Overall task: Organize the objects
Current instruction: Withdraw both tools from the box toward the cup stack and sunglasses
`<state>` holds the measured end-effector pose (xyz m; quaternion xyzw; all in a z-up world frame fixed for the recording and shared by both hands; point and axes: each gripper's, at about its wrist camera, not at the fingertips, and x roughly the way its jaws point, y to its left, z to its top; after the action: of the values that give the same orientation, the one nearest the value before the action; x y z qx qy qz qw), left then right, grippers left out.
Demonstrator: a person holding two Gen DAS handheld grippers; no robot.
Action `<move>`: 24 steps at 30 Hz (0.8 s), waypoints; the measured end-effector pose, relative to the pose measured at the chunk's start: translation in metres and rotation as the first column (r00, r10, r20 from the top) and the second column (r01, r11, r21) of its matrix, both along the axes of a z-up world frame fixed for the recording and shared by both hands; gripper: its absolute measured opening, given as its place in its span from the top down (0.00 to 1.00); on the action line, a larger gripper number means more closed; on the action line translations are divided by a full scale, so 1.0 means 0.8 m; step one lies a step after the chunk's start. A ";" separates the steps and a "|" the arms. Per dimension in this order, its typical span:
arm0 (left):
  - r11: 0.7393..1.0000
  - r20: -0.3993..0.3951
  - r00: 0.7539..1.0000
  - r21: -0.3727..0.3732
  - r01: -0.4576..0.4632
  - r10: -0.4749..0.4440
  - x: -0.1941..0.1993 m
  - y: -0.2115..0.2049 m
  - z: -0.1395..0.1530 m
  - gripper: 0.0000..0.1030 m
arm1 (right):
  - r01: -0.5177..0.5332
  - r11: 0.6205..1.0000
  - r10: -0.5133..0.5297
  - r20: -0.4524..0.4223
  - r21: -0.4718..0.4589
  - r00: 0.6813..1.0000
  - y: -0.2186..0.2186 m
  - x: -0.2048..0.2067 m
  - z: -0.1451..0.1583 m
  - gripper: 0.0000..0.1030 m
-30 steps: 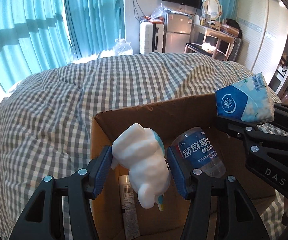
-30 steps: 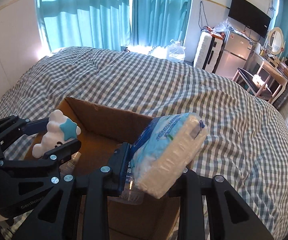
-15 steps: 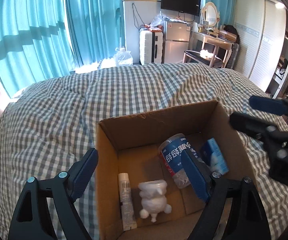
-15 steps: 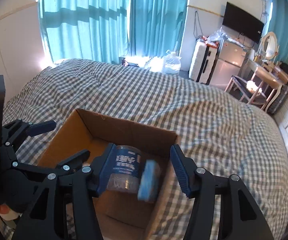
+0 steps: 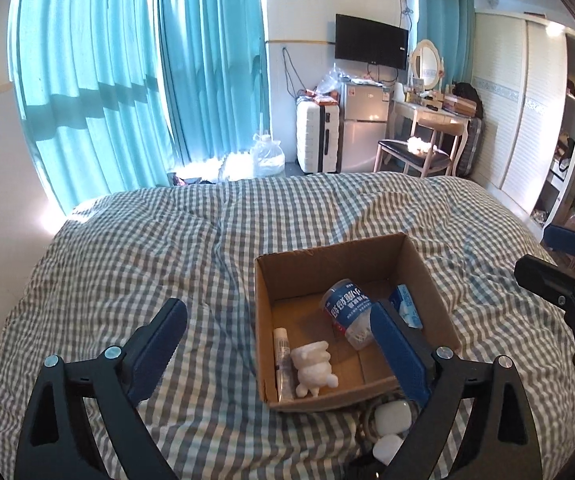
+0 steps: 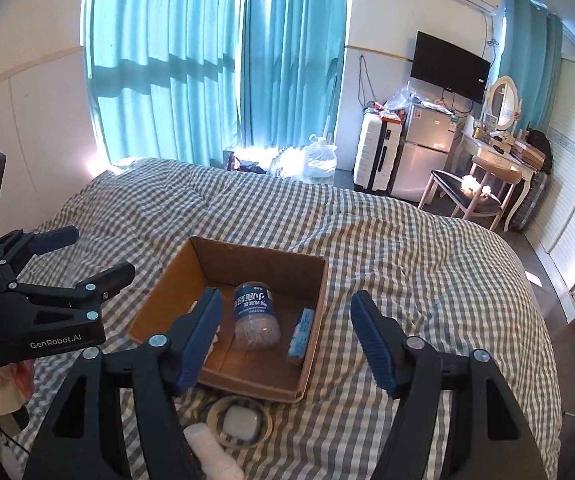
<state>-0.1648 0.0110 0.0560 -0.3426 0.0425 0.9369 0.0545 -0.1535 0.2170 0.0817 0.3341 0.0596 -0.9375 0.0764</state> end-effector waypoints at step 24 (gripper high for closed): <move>0.999 0.065 0.998 -0.035 -0.010 0.013 0.126 0.000 -0.101 0.02 | 0.003 1.000 0.000 0.175 -0.020 0.985 -0.007 0.121 -0.151 0.24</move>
<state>-0.0637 0.0112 -0.0247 -0.3742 0.0550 0.9247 0.0444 -0.0571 0.2114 -0.0394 0.4145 0.0429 -0.9051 0.0840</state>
